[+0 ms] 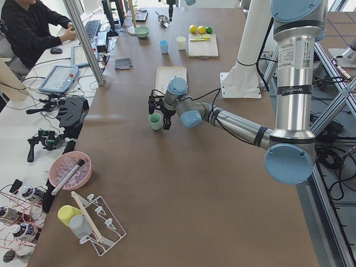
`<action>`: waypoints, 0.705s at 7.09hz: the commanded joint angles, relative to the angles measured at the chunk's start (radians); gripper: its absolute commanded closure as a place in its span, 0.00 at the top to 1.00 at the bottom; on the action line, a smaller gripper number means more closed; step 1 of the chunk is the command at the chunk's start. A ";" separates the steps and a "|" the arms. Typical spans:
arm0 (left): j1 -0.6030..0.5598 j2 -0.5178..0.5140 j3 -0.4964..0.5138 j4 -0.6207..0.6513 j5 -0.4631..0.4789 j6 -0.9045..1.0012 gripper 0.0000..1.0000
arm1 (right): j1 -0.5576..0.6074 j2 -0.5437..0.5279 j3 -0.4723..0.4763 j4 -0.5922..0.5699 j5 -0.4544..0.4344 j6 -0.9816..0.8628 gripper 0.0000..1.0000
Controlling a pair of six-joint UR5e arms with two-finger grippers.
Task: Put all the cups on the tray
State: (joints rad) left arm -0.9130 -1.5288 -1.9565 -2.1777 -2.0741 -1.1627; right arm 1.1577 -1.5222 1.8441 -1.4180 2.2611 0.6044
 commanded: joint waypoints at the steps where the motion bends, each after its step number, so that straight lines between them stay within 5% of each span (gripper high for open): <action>1: 0.103 0.001 -0.051 0.001 0.061 -0.098 0.98 | -0.101 0.016 -0.009 0.044 -0.058 0.072 1.00; 5: 0.157 0.002 -0.068 0.001 0.100 -0.123 0.98 | -0.216 -0.013 -0.006 0.050 -0.066 0.080 1.00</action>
State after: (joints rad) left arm -0.7603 -1.5264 -2.0219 -2.1767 -1.9761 -1.2840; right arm 0.9789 -1.5259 1.8381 -1.3689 2.2031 0.6818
